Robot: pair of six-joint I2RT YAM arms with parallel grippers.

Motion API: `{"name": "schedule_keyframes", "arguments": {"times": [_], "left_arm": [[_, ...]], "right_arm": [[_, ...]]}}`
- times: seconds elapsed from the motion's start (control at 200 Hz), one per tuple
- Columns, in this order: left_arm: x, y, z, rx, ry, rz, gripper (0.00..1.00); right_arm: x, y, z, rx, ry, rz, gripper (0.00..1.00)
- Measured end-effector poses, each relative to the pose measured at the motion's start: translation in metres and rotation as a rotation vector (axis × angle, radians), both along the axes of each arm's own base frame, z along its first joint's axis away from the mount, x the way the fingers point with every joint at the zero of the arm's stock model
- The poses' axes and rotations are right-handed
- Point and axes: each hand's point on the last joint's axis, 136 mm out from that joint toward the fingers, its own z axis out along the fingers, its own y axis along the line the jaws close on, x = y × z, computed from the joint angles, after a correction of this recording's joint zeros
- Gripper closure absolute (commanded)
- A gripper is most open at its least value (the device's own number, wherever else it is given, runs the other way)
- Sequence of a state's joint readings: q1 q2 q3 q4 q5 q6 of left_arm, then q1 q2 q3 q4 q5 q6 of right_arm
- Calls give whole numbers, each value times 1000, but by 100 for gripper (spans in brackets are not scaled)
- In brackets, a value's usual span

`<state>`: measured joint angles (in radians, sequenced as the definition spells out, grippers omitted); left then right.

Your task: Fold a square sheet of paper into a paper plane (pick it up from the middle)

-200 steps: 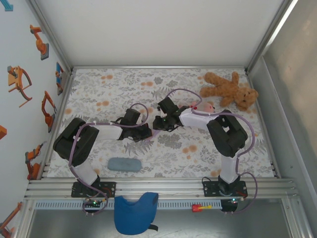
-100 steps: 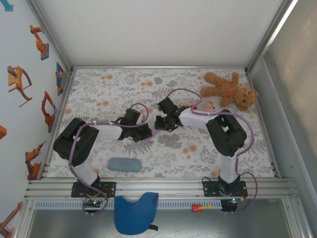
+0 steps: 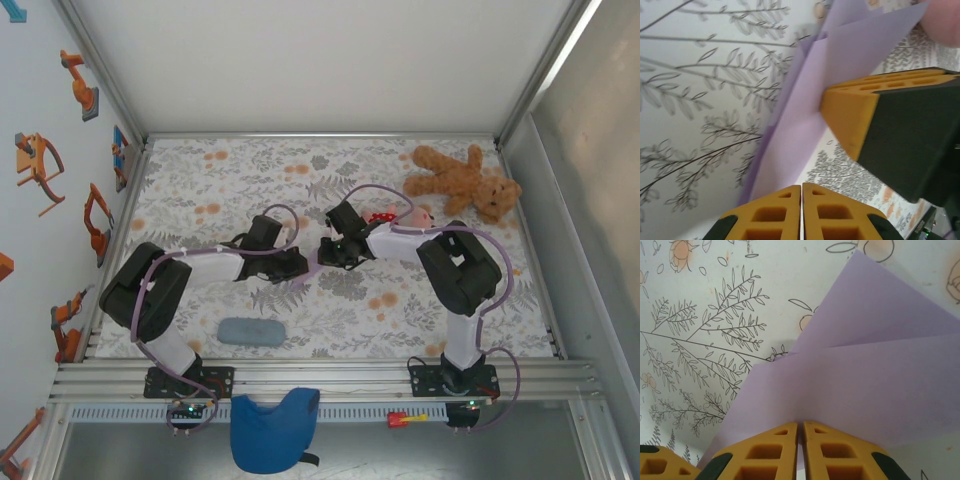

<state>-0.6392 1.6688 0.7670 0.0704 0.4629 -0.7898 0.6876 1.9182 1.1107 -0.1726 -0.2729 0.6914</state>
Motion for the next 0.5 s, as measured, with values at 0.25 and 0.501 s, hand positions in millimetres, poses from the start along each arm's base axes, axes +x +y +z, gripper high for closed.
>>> {"name": "schedule_keyframes", "arguments": {"times": [0.25, 0.501], "left_arm": [[9, -20, 3, 8, -3, -69, 93], [-6, -11, -18, 76, 66, -101, 95]], "right_arm": [[1, 0, -1, 5, 2, 2, 89], [4, 2, -2, 1, 19, 8, 89]]}}
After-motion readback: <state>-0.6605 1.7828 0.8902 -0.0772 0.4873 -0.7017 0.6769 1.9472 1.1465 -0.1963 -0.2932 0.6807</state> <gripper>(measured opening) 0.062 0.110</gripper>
